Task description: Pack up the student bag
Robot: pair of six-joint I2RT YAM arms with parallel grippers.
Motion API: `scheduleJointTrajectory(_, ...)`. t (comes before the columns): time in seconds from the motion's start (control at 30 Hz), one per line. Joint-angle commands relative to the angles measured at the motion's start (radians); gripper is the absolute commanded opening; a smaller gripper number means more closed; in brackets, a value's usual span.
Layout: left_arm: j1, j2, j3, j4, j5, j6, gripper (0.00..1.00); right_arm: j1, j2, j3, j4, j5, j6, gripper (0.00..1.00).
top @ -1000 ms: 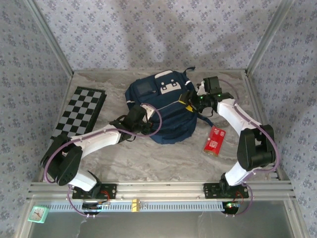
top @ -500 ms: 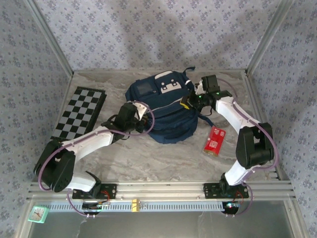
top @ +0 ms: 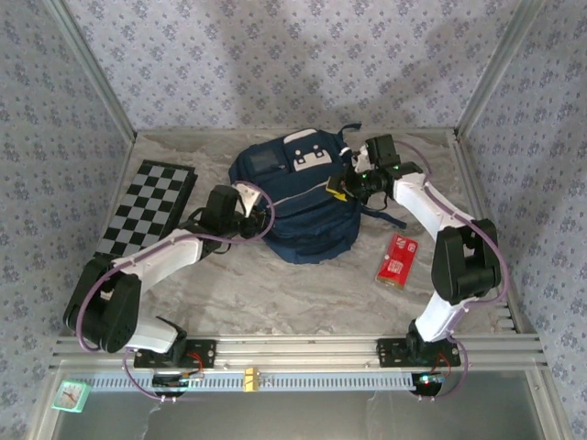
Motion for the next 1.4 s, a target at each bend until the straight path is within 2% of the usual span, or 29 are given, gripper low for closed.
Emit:
scheduleJointTrajectory(0.0,-0.009,-0.092,0.021,-0.098,-0.016,-0.114,0.42,-0.013,-0.092,0.007,-0.078,0.114,-0.075,0.36)
scheduleJointTrajectory(0.1,-0.075,-0.162,0.027,-0.151,-0.021,-0.209,0.56,-0.016,-0.195,-0.064,-0.168,0.245,-0.131,0.53)
scheduleJointTrajectory(0.23,-0.19,-0.188,0.086,-0.236,-0.062,-0.385,0.6,-0.042,-0.348,-0.2,-0.262,0.381,-0.128,0.68)
scheduleJointTrajectory(0.37,-0.34,-0.098,0.167,-0.216,-0.053,-0.527,0.62,-0.077,-0.502,-0.328,-0.373,0.502,-0.053,0.75)
scheduleJointTrajectory(0.5,-0.439,0.054,0.272,-0.195,-0.025,-0.597,0.61,-0.141,-0.645,-0.469,-0.416,0.547,0.0,0.8)
scheduleJointTrajectory(0.67,-0.534,0.23,0.395,-0.173,-0.005,-0.648,0.61,-0.251,-0.746,-0.593,-0.474,0.578,0.028,0.81)
scheduleJointTrajectory(0.77,-0.56,0.318,0.453,-0.156,0.014,-0.673,0.61,-0.313,-0.765,-0.676,-0.444,0.548,0.029,0.83)
scheduleJointTrajectory(0.87,-0.564,0.384,0.487,-0.132,0.044,-0.692,0.61,-0.366,-0.73,-0.747,-0.36,0.46,0.023,0.83)
scheduleJointTrajectory(1.07,-0.568,0.469,0.554,-0.169,0.043,-0.686,0.65,-0.367,-0.648,-0.8,-0.226,0.39,0.006,0.8)
scheduleJointTrajectory(1.37,-0.565,0.507,0.611,-0.216,-0.009,-0.663,0.65,-0.333,-0.59,-0.813,-0.15,0.332,0.026,0.67)
